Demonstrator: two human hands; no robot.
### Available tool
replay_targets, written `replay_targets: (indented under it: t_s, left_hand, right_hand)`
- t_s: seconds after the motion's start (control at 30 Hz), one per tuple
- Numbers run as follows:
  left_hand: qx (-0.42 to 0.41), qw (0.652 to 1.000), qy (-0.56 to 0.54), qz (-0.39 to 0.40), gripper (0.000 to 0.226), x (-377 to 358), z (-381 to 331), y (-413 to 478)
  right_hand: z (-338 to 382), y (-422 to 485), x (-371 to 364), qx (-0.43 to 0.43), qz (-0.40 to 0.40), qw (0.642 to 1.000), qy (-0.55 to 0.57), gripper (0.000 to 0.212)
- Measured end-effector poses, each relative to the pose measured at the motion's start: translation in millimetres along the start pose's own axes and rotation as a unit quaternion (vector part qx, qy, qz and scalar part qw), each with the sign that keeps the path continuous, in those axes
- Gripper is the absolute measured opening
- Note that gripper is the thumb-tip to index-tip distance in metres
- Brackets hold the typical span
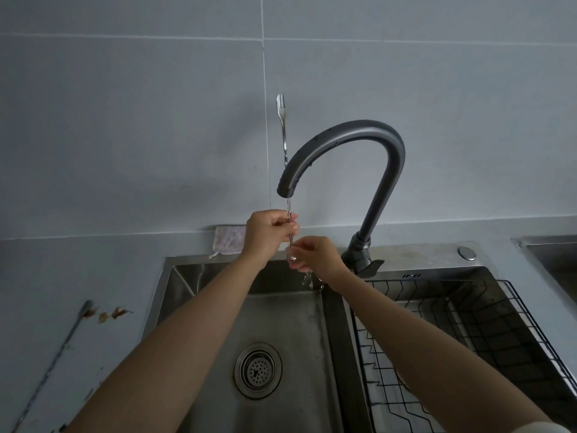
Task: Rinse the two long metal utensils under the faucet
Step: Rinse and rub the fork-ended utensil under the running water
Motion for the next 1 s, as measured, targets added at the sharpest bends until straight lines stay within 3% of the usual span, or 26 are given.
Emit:
replay_targets:
  t_s: [0.13, 0.4, 0.63, 1.0]
  left_hand:
    - [-0.009, 1.000, -0.010, 0.015, 0.023, 1.4, -1.6, 1.9]
    - [-0.009, 0.998, 0.018, 0.058, 0.024, 2.6, 2.9, -0.8]
    - [-0.003, 0.997, 0.039, 0.070, 0.024, 4.0, 6.1, -5.0]
    - [-0.001, 0.993, 0.072, 0.092, 0.026, 2.6, 7.2, -0.8]
  right_hand:
    - [15.3, 3.2, 13.8, 0.055, -0.039, 0.996, -0.066, 0.023]
    - [51.4, 6.4, 18.5, 0.083, 0.010, 0.980, 0.181, 0.016]
    - [66.3, 12.5, 17.7, 0.124, -0.023, 0.985, 0.118, 0.016]
    - [66.8, 13.0, 27.2, 0.122, -0.055, 0.981, 0.140, 0.013]
Point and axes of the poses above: each hand's wrist, its own y-axis towards the middle knuckle, its own x-axis out of the back of the hand, z = x × y, the point moved 7 cm from there along y, towards the middle knuckle, and after that the axes turned 4 degrees about -y, right-handed, at the moved point
